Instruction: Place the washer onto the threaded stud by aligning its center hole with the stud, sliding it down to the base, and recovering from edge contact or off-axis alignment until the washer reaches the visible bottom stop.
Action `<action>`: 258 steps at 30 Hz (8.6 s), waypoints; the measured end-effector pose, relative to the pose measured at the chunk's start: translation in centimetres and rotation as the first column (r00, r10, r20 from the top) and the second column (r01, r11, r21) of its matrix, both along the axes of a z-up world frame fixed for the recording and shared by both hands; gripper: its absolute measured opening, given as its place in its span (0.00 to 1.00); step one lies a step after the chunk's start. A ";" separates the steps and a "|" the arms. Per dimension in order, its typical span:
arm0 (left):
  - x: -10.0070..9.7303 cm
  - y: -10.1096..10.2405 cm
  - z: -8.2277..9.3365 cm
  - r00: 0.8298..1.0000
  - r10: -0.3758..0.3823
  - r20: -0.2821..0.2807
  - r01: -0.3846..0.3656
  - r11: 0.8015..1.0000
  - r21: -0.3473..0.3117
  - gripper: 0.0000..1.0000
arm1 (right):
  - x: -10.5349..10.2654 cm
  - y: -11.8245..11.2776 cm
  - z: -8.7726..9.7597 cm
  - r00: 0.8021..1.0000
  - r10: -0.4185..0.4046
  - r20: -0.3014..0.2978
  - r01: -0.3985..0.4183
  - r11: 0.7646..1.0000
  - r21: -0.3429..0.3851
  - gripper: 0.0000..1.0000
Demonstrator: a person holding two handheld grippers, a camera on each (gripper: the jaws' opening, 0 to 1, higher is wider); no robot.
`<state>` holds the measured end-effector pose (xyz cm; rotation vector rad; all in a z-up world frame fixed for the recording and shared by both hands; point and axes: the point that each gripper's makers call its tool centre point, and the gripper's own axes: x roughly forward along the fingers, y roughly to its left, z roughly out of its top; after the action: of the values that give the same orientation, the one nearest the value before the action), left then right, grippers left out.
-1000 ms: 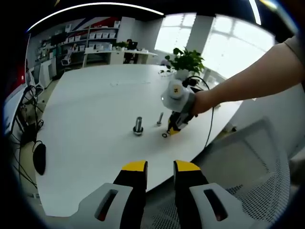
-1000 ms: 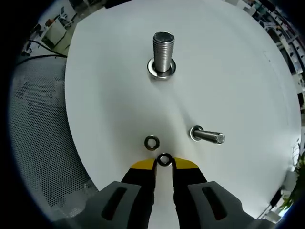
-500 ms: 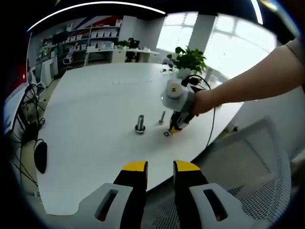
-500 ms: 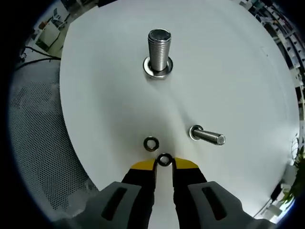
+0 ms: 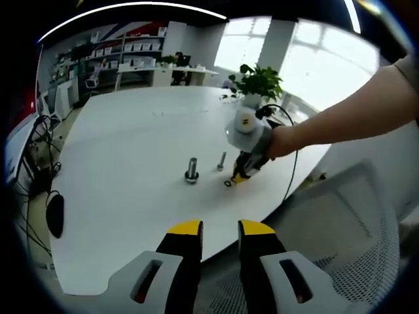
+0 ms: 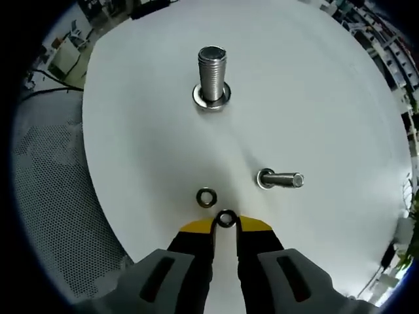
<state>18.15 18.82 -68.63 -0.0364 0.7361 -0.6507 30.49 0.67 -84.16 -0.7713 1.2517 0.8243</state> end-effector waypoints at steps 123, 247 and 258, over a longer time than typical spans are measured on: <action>-0.1 0.0 -0.2 1.000 0.004 -0.017 -0.004 1.000 -0.002 0.18 | 3.6 0.7 2.0 0.993 -0.079 0.088 0.073 0.995 0.073 0.16; -0.4 0.0 -0.7 0.999 -0.016 -0.031 0.017 1.000 0.024 0.17 | -0.5 2.8 -0.1 0.989 -0.089 0.122 0.081 0.994 0.072 0.14; -0.4 0.1 -0.8 0.999 -0.009 -0.039 0.010 1.000 0.028 0.18 | -0.5 2.9 0.1 0.985 -0.123 0.121 0.110 0.988 0.113 0.14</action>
<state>17.73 18.96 -69.47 -0.0195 0.7830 -0.6504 30.02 3.53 -84.07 -0.6488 1.1195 0.7284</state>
